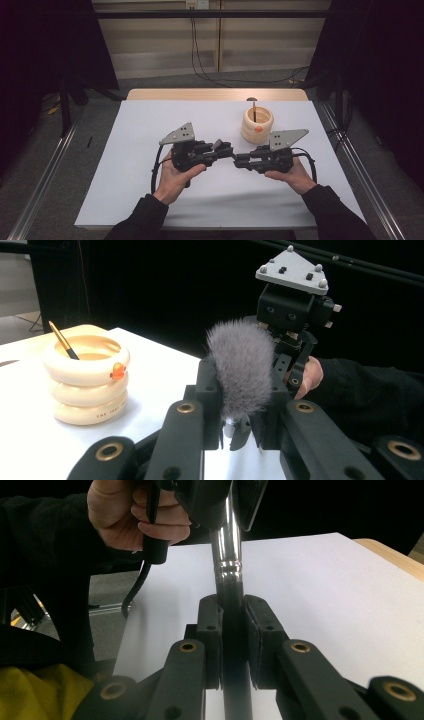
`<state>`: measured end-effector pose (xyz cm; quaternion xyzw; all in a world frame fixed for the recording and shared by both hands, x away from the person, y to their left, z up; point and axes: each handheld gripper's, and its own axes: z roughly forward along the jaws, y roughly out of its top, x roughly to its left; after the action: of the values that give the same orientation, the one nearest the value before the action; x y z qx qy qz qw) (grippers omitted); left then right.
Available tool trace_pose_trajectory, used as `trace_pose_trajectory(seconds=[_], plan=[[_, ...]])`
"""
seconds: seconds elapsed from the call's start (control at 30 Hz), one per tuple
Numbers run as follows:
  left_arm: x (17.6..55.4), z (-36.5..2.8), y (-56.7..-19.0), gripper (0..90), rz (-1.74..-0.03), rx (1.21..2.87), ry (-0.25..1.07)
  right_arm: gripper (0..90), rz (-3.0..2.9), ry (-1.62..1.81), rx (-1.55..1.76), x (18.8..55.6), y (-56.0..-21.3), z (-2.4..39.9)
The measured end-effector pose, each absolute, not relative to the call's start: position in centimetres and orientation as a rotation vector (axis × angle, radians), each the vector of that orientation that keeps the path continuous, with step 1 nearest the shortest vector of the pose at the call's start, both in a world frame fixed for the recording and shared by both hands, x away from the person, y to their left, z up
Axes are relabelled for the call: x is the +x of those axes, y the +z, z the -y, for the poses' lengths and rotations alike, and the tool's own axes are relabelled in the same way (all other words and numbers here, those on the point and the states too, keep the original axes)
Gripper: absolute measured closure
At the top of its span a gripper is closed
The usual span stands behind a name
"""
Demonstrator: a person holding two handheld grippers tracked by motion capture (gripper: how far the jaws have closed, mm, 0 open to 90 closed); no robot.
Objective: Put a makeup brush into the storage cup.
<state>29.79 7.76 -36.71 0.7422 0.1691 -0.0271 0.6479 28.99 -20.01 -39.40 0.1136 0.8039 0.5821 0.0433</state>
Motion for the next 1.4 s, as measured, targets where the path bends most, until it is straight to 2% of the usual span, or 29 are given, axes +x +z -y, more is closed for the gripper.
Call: trace_pose_trajectory(seconds=[0.2,0.33,0.5,0.67,0.9,1.17,1.4], plan=[[29.57,-7.54,-36.58,77.8,-0.384,1.695,-0.054,77.9,-2.461,1.791,0.347,29.1,-39.5,20.09],[29.46,-7.44,-36.5,77.9,-0.378,1.71,-0.042,74.2,-2.472,1.796,0.342,29.08,-39.53,20.03],[29.53,-7.54,-36.52,77.9,-0.388,1.714,-0.045,60.1,-2.488,1.793,0.341,28.91,-39.53,19.75],[29.68,-7.83,-36.48,77.9,-0.386,1.712,-0.05,51.5,-2.493,1.784,0.353,29.0,-39.57,19.84],[29.74,-8.13,-36.44,77.9,-0.401,1.734,-0.047,32.9,-2.501,1.771,0.427,29.3,-39.44,20.38],[29.73,-7.97,-36.4,77.9,-0.399,1.776,-0.049,18.5,-2.511,1.741,0.462,29.32,-39.31,20.5],[29.82,-7.72,-36.37,77.9,-0.39,1.818,-0.059,18.9,-2.52,1.73,0.466,29.25,-39.25,20.47]])
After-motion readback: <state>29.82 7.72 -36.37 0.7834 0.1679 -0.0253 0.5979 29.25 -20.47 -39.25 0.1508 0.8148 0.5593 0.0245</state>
